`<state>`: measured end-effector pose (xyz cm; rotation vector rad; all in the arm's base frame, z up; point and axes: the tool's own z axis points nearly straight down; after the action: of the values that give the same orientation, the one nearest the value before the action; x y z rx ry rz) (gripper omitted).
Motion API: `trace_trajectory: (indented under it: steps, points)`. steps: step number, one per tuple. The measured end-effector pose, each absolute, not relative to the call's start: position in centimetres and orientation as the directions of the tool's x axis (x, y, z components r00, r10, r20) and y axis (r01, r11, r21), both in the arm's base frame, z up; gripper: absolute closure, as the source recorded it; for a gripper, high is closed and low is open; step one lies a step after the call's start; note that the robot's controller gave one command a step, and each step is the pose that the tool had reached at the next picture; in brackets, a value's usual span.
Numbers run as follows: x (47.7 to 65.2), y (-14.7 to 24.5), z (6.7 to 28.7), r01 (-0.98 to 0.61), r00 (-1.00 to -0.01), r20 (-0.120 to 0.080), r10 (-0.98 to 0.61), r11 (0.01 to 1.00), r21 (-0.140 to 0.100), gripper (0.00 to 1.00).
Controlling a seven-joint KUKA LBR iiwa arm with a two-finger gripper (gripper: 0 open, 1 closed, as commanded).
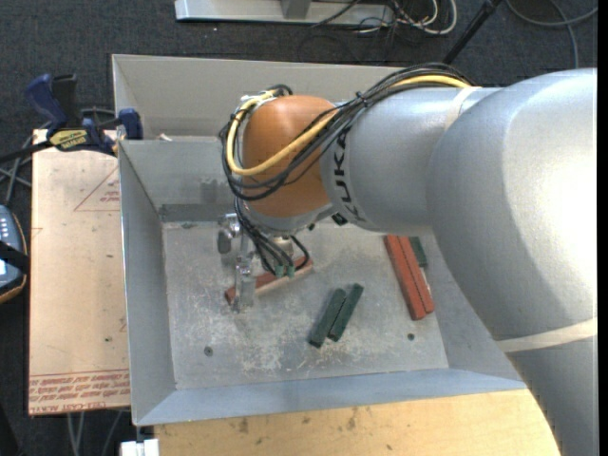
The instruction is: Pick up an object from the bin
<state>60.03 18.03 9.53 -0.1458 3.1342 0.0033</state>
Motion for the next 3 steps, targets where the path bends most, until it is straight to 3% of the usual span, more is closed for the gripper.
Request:
trace_trajectory:
  steps: [1, 2, 3]
  points:
    - [60.5, 15.9, 12.8, -0.141, -0.990, 0.002, -0.141, 0.990, 0.000, 0.00]
    - [60.8, 14.7, 13.5, -0.173, -0.985, -0.007, -0.173, 0.985, 0.001, 0.00]
    - [62.3, 12.1, 7.7, -0.093, -0.996, -0.005, -0.093, 0.996, 0.002, 0.00]
